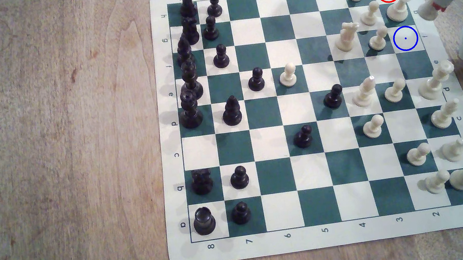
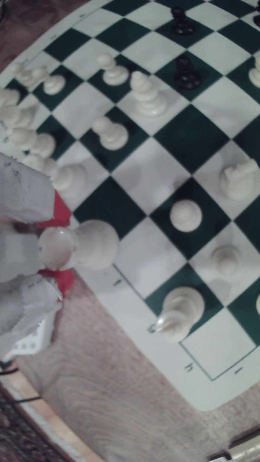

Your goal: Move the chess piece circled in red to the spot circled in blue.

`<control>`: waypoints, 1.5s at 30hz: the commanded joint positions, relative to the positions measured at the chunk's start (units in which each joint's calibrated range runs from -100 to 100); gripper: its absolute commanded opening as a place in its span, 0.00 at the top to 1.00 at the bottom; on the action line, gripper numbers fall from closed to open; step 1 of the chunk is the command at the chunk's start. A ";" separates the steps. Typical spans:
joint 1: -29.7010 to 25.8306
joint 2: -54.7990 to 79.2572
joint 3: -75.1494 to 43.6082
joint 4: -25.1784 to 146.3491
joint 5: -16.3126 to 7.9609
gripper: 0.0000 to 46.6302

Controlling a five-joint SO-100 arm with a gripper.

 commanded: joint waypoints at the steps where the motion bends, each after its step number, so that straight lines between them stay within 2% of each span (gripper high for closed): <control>1: 0.54 3.13 0.65 -2.33 0.15 0.99; 24: 3.51 8.39 15.07 -16.90 1.81 0.99; 45: 4.53 9.75 15.97 -20.59 1.81 0.99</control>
